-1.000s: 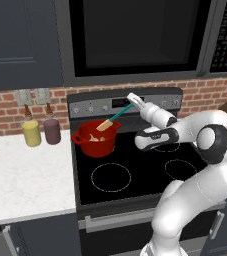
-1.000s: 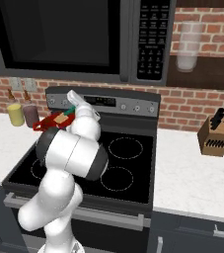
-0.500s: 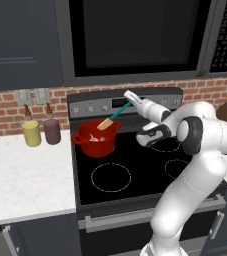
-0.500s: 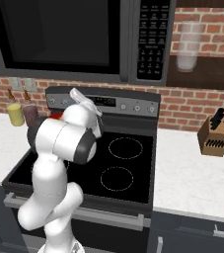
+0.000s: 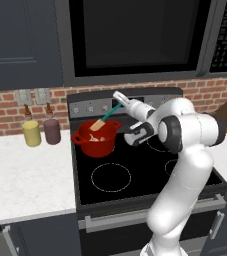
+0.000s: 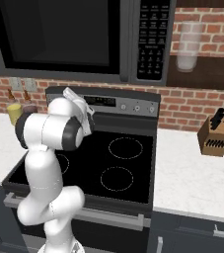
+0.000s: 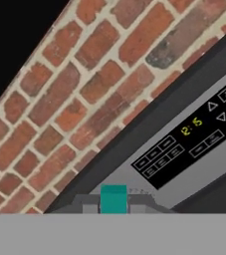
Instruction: Put the garlic and sweet potato in the pot. Retrieve the spatula and lightly stir the vegetables in the pot.
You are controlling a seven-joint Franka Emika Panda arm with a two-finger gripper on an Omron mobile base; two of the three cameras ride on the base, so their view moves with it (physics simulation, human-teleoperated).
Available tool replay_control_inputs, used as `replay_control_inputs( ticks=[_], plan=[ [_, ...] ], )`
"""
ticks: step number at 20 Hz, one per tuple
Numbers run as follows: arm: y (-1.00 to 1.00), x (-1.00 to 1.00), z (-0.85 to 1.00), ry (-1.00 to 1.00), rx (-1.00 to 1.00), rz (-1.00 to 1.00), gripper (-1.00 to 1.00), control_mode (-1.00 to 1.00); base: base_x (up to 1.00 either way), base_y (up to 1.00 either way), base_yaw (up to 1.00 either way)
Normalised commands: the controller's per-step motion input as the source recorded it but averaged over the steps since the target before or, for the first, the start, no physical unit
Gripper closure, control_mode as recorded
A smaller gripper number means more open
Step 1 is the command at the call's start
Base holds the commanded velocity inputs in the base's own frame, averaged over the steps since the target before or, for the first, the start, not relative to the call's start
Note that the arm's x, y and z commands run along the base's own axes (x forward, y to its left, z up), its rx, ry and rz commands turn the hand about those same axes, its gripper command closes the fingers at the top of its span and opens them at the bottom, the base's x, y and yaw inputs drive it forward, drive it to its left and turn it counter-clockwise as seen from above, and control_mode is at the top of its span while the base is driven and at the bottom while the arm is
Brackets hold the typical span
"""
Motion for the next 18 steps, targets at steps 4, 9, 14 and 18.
replay_control_inputs(
  ticks=[4, 9, 14, 18],
  plan=[
    [0.64, 0.03, -0.35, -0.02, 0.0, -0.11, 1.0, -1.0, 0.0, 0.0, 0.0],
    [0.49, 0.1, -0.34, 0.0, -0.01, -0.14, 1.0, -1.0, 0.0, 0.0, 0.0],
    [0.42, 0.11, -0.33, 0.0, -0.03, -0.16, 1.0, -1.0, 0.0, 0.0, 0.0],
    [0.32, 0.09, -0.31, 0.0, -0.03, -0.17, 1.0, -1.0, 0.0, 0.0, 0.0]
  ],
)
